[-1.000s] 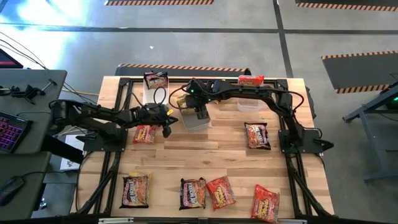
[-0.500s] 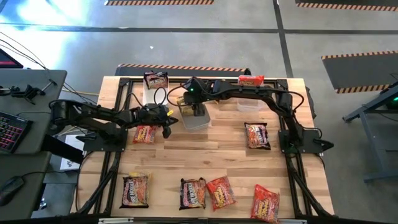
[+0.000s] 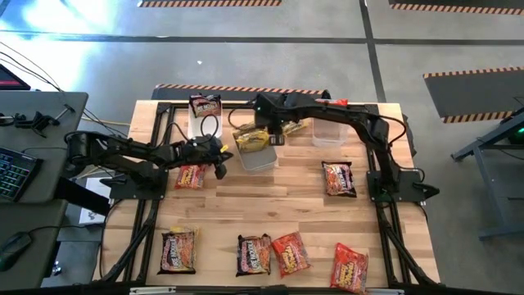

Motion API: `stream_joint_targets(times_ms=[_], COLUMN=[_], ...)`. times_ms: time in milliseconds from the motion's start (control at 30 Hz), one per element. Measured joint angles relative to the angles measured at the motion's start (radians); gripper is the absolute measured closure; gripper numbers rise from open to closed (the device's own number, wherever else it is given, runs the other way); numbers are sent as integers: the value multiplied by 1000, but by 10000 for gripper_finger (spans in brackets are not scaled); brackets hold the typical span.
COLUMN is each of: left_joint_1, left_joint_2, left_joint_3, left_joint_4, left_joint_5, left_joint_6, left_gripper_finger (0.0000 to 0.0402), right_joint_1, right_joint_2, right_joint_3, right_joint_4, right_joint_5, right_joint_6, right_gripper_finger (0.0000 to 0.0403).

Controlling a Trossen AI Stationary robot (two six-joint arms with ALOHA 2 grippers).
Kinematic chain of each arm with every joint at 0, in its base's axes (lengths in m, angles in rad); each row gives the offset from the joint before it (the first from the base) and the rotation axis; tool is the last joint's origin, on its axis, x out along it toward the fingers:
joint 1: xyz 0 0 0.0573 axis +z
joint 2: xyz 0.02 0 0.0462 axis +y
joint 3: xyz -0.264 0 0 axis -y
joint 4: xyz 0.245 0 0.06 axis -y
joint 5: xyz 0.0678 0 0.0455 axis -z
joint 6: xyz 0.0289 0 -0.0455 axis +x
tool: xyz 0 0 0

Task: Sort Maruchan noodles
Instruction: Adjust the gray bin

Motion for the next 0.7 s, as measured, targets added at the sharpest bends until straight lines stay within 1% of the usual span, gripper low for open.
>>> stream_joint_targets(times_ms=[100,133,167,333,467,600,700], left_joint_1=[1,1,1,1,12,30,34], left_joint_2=[0,0,0,0,5,36,70], left_joint_3=[0,0,0,0,0,0,1], left_joint_4=[-10,-14,-18,-16,-4,18,37], left_joint_5=[-41,-59,-79,-125,-139,-139,-129], left_joint_6=[-7,-8,-8,-8,0,3,1], left_gripper_finger=[401,401,401,401,401,401,401], right_joint_1=[-29,-35,-36,-23,6,48,83], right_joint_2=[0,0,0,0,0,-12,-49], right_joint_3=[-56,-80,-105,-226,-295,-350,-399], right_joint_4=[-20,-12,3,114,183,230,270], right_joint_5=[-17,-31,-49,-136,-194,-218,-220], right_joint_6=[26,28,31,95,148,198,229], right_gripper_finger=[359,380,391,381,399,397,401])
